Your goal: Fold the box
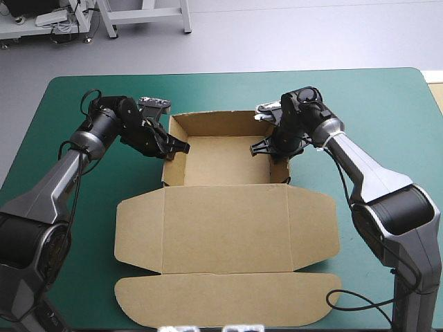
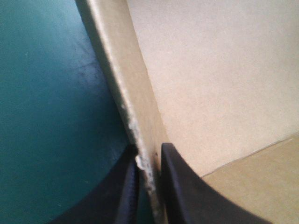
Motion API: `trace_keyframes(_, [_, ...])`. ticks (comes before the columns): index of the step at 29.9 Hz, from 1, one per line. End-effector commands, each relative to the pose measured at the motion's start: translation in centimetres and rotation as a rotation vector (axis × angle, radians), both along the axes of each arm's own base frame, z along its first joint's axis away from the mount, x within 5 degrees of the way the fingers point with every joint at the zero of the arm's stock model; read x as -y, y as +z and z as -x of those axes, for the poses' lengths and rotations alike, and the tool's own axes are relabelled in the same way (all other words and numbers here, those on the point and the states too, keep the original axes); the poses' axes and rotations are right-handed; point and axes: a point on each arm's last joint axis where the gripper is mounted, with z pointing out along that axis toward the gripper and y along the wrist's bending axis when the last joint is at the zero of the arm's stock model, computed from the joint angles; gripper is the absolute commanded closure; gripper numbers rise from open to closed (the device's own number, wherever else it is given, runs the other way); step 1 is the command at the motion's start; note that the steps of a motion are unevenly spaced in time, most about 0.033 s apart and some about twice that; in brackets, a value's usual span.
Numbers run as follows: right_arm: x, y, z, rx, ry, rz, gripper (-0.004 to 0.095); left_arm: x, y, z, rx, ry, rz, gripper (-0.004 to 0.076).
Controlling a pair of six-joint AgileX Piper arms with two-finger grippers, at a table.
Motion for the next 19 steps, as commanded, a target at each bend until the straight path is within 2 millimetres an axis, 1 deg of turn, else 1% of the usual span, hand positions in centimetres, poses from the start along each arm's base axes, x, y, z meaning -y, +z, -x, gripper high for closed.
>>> trace_keyframes(1, [0.4,3.7,0.5,0.092,0.02,0.007,0.0456,0.7,2.1,0.9,0.041,-0.043,0.05,0.0446])
trace_keyframes(4, [0.5,4.8,0.4,0.124,0.019,0.007,0.0459,0.6,2.2,0.8,0.05,-0.041,0.047,0.0296])
trace_keyframes(5, [0.5,5.6,0.3,0.149,0.019,-0.003,0.0459,0.6,2.2,0.7,0.056,-0.038,0.049,0.026])
trace_keyframes(7, [0.4,7.0,0.3,0.191,0.017,-0.021,0.0459,0.6,2.6,0.7,0.066,-0.038,0.052,0.0232])
trace_keyframes(10, [0.5,9.9,0.5,0.28,0.015,-0.058,0.0459,0.6,3.9,0.5,0.092,-0.043,0.055,0.0231])
trace_keyframes(12, [0.7,12.1,0.9,0.341,0.013,-0.083,0.0459,0.7,5.3,0.5,0.116,-0.051,0.06,0.0231])
trace_keyframes(13, [0.9,13.4,1.4,0.378,0.011,-0.096,0.0459,0.7,6.2,0.7,0.125,-0.058,0.063,0.0231])
trace_keyframes(15, [1.5,15.4,2.2,0.436,0.007,-0.1,0.0459,0.5,8.2,1.2,0.138,-0.076,0.066,0.0231])
trace_keyframes(17, [2.2,17.5,3.5,0.493,-0.003,-0.106,0.0459,0.3,10.8,2.1,0.168,-0.096,0.068,0.0232])
trace_keyframes(19, [2.9,19.6,5.1,0.539,-0.031,-0.138,0.0459,0.0,13.7,3.1,0.26,-0.096,0.092,0.0242])
